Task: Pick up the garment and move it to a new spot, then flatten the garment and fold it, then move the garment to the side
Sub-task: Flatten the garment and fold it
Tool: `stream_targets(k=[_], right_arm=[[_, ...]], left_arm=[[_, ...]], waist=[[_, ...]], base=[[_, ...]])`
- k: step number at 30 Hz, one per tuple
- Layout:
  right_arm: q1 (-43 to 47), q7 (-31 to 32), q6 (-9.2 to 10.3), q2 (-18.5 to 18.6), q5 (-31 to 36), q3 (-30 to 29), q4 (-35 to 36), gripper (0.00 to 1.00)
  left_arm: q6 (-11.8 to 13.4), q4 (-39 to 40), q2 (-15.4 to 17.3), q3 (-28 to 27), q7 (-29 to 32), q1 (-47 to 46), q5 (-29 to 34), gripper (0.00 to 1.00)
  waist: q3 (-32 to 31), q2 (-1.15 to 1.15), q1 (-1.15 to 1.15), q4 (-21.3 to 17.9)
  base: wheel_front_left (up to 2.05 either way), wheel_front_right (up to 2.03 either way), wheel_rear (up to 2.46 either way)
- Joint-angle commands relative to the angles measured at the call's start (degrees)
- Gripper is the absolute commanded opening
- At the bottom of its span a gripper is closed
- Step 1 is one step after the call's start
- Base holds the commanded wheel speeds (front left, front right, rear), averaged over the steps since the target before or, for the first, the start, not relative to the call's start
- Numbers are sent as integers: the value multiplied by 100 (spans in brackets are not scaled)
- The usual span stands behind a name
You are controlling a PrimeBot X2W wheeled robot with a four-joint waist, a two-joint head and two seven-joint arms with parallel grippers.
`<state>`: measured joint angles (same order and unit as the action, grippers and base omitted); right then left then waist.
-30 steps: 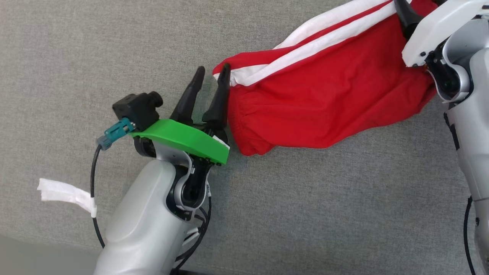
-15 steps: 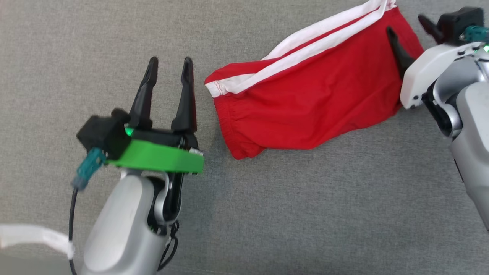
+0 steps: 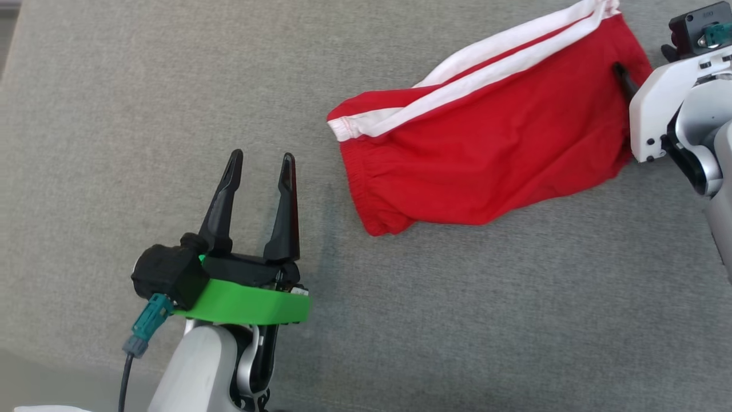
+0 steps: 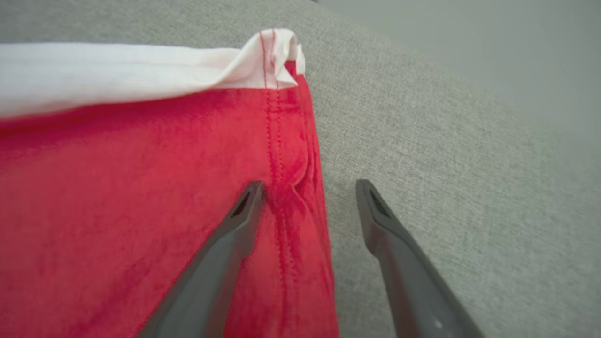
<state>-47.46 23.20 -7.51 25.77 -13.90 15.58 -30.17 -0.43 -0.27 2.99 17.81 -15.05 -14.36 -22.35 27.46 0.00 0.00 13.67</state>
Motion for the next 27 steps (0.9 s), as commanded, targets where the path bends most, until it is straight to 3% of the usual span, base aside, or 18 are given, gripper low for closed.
stream_targets(k=[1,4,5,6,20,27], right_arm=[[39,123,5,11,43,7,-136,100],[119,320,1,-68,-77,33,-326,100],[168,375,1,-134,-172,23,-385,27],[210,389,-8,-192,-268,7,-408,0],[1037,-68,8,-107,-1218,-981,-122,0],[1316,-162,8,-287,-1388,-1676,3,0]], left_arm=[[26,37,-5,15,-13,48,-102,100],[102,26,-6,60,-13,64,-148,100],[105,8,-6,67,-13,90,-156,100],[121,-9,-6,68,-13,108,-151,100],[44,-297,-1,-331,-14,1044,100,100],[-8,-351,0,-411,-14,1383,175,100]], waist=[[127,0,0,208],[84,0,0,267],[46,0,0,268],[7,0,0,261],[-1101,0,0,-580],[-1379,0,0,-732]], base=[[0,0,0],[0,0,0],[0,0,0],[0,0,0],[0,0,0],[0,0,0]])
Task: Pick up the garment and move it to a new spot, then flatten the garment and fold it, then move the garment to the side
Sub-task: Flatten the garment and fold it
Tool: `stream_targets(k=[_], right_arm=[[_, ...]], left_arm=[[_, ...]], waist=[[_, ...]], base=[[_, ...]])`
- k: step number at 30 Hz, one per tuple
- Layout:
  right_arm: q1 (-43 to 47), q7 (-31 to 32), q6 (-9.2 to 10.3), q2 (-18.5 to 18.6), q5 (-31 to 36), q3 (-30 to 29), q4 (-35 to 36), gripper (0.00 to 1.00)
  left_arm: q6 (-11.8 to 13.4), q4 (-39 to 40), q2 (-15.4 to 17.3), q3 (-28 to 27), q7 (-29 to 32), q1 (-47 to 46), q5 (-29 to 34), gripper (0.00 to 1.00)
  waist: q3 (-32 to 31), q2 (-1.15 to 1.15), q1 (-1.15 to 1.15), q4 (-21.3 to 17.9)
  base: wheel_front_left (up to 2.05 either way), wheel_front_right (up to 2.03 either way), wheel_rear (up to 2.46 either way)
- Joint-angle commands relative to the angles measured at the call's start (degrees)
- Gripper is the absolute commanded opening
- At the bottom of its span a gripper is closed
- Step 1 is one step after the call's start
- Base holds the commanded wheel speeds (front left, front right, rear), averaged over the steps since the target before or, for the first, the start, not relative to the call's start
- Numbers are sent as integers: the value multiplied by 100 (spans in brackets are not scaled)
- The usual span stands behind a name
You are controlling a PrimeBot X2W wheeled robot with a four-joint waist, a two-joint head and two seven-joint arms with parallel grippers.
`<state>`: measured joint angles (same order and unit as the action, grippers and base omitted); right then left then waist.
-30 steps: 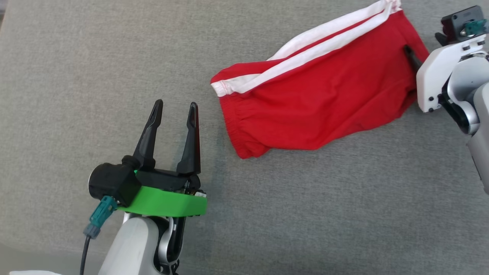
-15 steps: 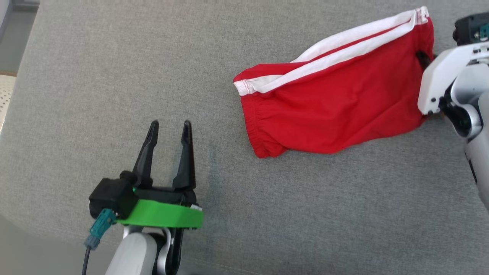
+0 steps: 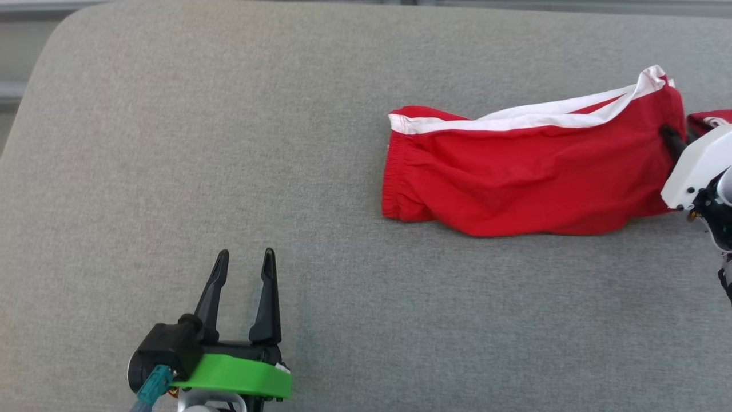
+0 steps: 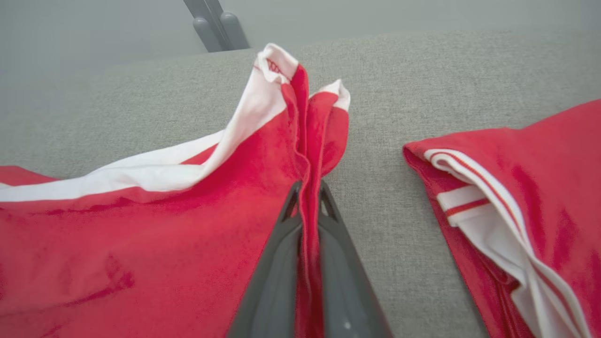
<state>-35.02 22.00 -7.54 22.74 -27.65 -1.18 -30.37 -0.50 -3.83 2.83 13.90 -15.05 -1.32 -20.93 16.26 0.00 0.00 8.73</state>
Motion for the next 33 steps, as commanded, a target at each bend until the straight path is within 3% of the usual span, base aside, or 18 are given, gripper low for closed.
stream_targets(k=[1,8,11,12,15,21,33], right_arm=[[89,4,11,-7,-24,-95,90,0],[271,446,7,-447,-33,91,997,0],[339,666,7,-919,-47,354,1534,0],[358,771,7,-1282,7,476,1749,0],[348,908,7,-1714,63,664,1854,0],[223,689,7,-1970,266,923,1494,0],[-562,-442,7,-1980,-635,1655,-250,0]], left_arm=[[-3,4,16,-13,-14,118,19,100],[42,-8,15,136,-14,237,-108,100],[87,-4,15,230,-14,224,-186,100],[102,-59,16,294,-14,214,-190,100],[108,-119,15,372,-14,135,-216,100],[90,-241,16,440,-14,31,-269,100],[51,-384,15,625,-14,-2,-264,100]], waist=[[-289,0,0,-240],[-397,0,0,-207],[-378,0,0,-216],[-367,0,0,-230],[-364,0,0,-223],[-380,0,0,-149],[-410,0,0,24]], base=[[0,0,0],[0,0,0],[0,0,0],[0,0,0],[0,0,0],[0,0,0],[0,0,0]])
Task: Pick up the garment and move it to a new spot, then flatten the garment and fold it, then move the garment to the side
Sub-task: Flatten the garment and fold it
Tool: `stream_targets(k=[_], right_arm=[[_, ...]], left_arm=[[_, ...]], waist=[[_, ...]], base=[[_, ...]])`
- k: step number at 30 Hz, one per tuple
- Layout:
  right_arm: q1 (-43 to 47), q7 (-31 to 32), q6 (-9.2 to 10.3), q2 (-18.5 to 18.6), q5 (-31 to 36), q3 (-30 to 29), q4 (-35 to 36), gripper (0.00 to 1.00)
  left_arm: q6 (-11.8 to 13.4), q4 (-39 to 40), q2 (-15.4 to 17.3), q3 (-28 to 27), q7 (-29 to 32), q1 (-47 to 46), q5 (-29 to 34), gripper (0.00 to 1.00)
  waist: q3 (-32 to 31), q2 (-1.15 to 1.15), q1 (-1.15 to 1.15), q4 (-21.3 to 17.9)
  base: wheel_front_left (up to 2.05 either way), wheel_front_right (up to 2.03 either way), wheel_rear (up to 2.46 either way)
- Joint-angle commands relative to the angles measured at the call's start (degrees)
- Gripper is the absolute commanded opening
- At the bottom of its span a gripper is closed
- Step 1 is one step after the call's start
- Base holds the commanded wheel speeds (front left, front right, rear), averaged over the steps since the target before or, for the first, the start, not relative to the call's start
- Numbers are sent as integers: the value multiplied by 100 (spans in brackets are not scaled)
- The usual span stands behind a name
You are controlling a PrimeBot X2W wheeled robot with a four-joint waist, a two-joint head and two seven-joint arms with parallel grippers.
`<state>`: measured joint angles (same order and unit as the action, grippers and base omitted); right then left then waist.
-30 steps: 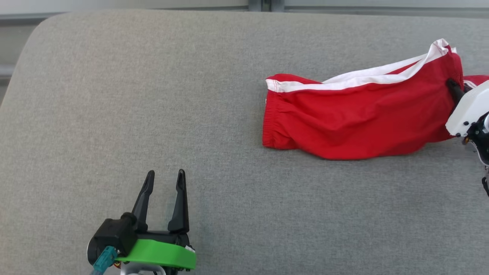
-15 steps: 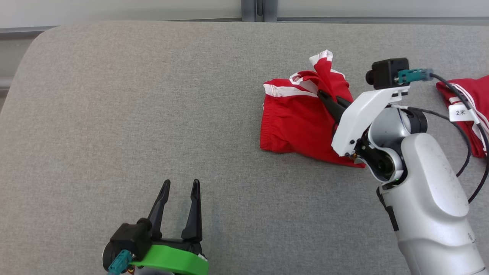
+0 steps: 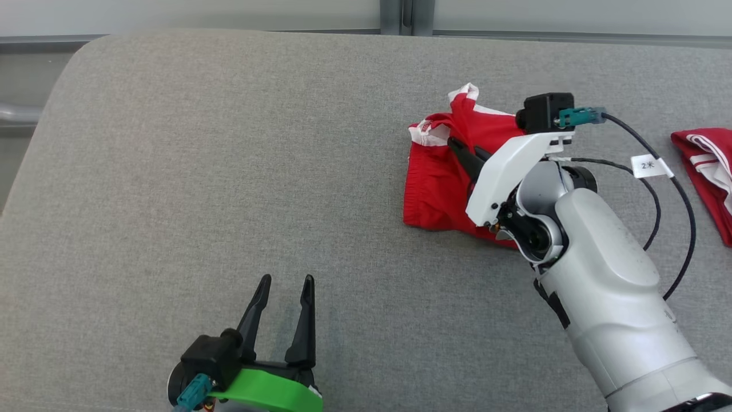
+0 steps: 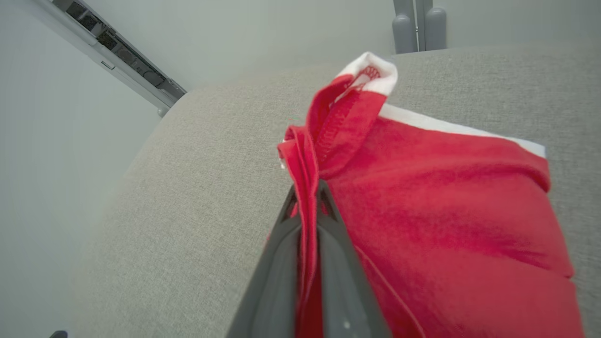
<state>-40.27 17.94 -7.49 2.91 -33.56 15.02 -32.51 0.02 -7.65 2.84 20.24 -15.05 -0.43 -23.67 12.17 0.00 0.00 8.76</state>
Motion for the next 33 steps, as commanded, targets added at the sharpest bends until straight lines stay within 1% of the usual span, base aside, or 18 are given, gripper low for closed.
stream_targets(k=[1,2,4,5,8,10,11,13,14,17,19,21,22,25,27,29,30,33], right_arm=[[-105,-100,1,2,-134,146,-197,0],[-172,-196,1,4,-253,255,-314,2],[-240,-455,1,6,-686,442,-432,83],[-257,-613,1,7,-852,533,-478,100],[-232,-1379,1,9,-1600,743,-520,100],[-84,-1772,1,10,-1782,934,-572,100],[14,-1906,1,7,-1763,1011,-601,100],[219,-2164,1,10,-1551,1152,-614,100],[322,-2373,1,32,-1293,1161,-606,100],[838,-2940,5,327,-600,1036,-550,100],[1209,-3170,3,495,-169,810,-440,100],[1516,-3289,3,801,432,432,-255,100],[1736,-3311,5,943,801,116,-71,100],[2501,-3310,2,1124,1917,-738,777,100],[3043,-3308,3,991,2260,-1344,1240,100],[3429,-3311,5,1024,2640,-1822,1634,100],[3664,-3311,6,966,2733,-2038,1785,100],[4171,-3311,2,855,2973,-2345,2156,100]], left_arm=[[-3,-16,14,12,-14,-104,0,100],[-3,-30,14,31,-14,-117,-5,100],[-5,-84,15,54,-14,-133,0,100],[-21,-120,15,66,-14,-129,19,100],[-58,-194,15,70,-14,-114,60,100],[-42,-213,16,-9,-14,-53,99,100],[-36,-215,15,-50,-14,-4,110,100],[-30,-207,15,-157,-14,108,132,100],[-33,-203,15,-229,-14,166,138,100],[-45,-179,16,-389,-14,309,232,100],[-59,-124,17,-533,-14,414,311,100],[-86,-23,16,-690,-14,486,391,100],[-104,25,15,-773,-14,537,421,100],[-145,120,19,-967,-14,678,302,100],[-159,195,18,-1096,-13,735,327,100],[-160,291,17,-1258,-14,796,324,100],[-172,320,19,-1346,-14,855,372,100],[-200,407,17,-1598,-9,1047,466,100]], waist=[[2,0,0,38],[9,0,0,52],[9,0,0,78],[2,0,0,85],[-64,0,0,113],[-127,0,0,86],[-161,0,0,59],[-232,0,0,-34],[-280,0,0,-91],[-416,0,0,-255],[-500,0,0,-383],[-565,0,0,-489],[-618,0,0,-532],[-775,0,0,-590],[-866,0,0,-598],[-982,0,0,-579],[-1062,0,0,-563],[-1215,0,0,-530]], base=[[0,0,0],[0,0,0],[0,0,0],[0,0,0],[0,0,0],[0,0,0],[0,0,0],[0,0,0],[0,0,0],[0,0,0],[0,0,0],[0,0,0],[0,0,0],[0,0,0],[0,0,0],[0,0,0],[0,0,0],[0,0,0]])
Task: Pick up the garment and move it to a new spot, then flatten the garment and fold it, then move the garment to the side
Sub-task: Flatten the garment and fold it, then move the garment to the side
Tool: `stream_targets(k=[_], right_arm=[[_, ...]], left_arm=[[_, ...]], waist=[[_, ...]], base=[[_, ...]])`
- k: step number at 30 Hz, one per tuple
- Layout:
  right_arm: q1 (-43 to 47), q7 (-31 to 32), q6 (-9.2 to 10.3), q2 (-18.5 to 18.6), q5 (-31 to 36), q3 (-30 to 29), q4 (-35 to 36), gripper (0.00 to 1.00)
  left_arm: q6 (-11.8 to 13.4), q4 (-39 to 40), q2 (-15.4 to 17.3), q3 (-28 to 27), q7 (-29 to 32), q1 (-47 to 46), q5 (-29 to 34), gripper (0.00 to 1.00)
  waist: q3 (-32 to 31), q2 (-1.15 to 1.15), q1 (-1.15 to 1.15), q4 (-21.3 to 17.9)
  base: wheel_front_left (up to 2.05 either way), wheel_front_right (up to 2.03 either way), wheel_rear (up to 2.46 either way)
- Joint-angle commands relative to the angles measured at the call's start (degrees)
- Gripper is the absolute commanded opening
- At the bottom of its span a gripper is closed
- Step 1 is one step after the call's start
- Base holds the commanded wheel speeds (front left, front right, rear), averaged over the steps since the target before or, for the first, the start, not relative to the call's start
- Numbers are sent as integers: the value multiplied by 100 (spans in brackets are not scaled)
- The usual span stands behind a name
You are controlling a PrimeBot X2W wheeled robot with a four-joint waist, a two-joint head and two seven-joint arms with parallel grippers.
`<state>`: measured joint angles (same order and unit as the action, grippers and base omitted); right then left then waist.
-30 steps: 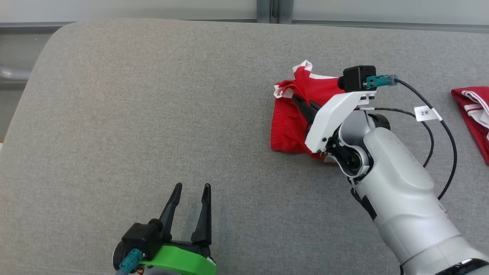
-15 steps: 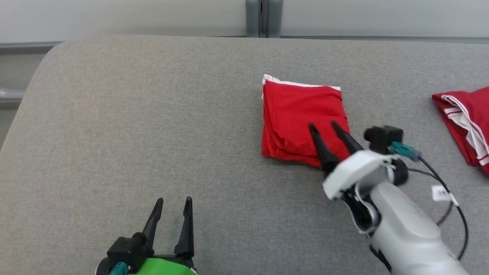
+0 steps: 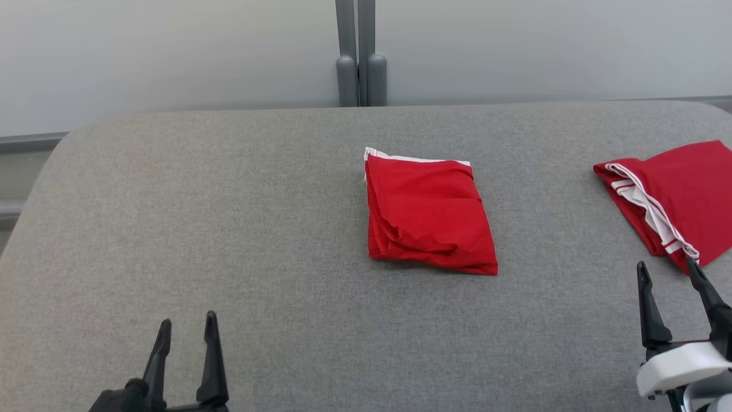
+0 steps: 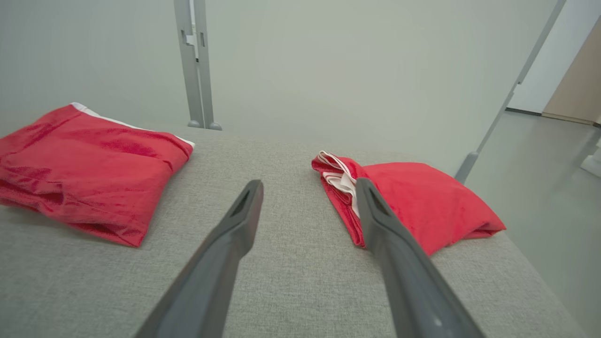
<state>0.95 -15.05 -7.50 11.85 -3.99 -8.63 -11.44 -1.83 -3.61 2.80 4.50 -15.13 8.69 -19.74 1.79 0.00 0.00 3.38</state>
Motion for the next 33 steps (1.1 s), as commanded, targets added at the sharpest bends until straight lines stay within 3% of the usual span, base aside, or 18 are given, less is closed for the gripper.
stream_targets(k=[1,7,15,21,24,30,33], right_arm=[[163,-13,4,-31,48,-44,192,100],[675,-14,4,-87,208,-87,280,100],[769,-14,4,-187,195,74,428,100],[175,-15,5,-323,-287,412,757,100],[-370,13,7,-179,-806,785,545,100],[-1953,1851,4,-88,-2192,1286,-551,100],[-2541,2587,6,77,-2385,1452,-1197,100]], left_arm=[[-44,27,23,-130,2,183,65,100],[-194,-44,20,-518,2,452,352,100],[-316,-76,19,-563,2,457,436,100],[-333,0,20,-499,2,316,427,100],[-370,4,20,-353,2,194,447,100],[-405,-74,21,71,2,-256,274,100],[-384,-126,20,280,2,-453,147,100]], waist=[[-221,0,0,18],[-355,0,0,56],[-390,0,0,40],[-228,0,0,-8],[-41,0,0,49],[574,0,0,474],[787,0,0,756]], base=[[0,0,0],[0,0,0],[0,0,0],[0,0,0],[0,0,0],[0,0,0],[0,0,0]])
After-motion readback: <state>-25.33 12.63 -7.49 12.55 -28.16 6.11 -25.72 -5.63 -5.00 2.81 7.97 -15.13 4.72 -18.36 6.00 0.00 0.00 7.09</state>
